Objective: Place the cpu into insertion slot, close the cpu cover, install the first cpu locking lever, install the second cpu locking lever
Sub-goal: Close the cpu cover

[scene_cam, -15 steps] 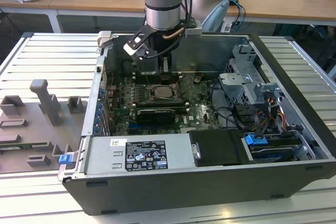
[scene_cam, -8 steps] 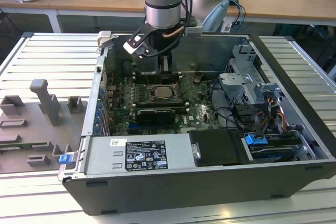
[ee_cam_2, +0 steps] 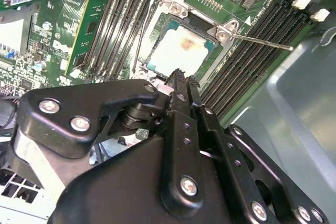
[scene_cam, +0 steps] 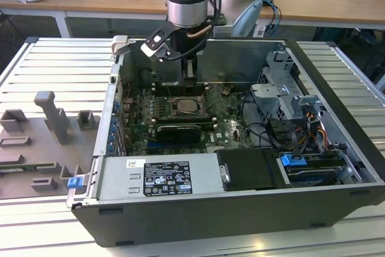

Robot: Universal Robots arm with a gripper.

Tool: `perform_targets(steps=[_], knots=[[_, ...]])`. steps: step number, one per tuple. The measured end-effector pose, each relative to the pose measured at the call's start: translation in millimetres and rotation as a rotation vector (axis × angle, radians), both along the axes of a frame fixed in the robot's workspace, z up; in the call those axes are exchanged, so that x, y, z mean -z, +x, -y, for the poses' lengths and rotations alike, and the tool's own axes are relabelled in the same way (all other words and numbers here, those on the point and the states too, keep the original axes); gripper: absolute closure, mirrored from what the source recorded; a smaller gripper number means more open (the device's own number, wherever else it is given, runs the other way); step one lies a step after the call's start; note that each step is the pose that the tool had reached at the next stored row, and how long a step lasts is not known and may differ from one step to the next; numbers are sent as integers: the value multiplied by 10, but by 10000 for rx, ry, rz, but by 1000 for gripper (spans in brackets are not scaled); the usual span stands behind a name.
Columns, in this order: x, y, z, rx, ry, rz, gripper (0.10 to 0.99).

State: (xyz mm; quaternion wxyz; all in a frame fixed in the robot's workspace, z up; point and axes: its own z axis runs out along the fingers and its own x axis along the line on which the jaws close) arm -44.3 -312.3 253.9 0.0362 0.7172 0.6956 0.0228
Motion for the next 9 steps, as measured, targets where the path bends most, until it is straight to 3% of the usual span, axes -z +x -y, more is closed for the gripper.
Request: perform_targets(steps=[4, 9], knots=[[-1, 80, 1, 9, -4, -24, 918], [-1, 83, 1, 16, -4, -24, 918]])
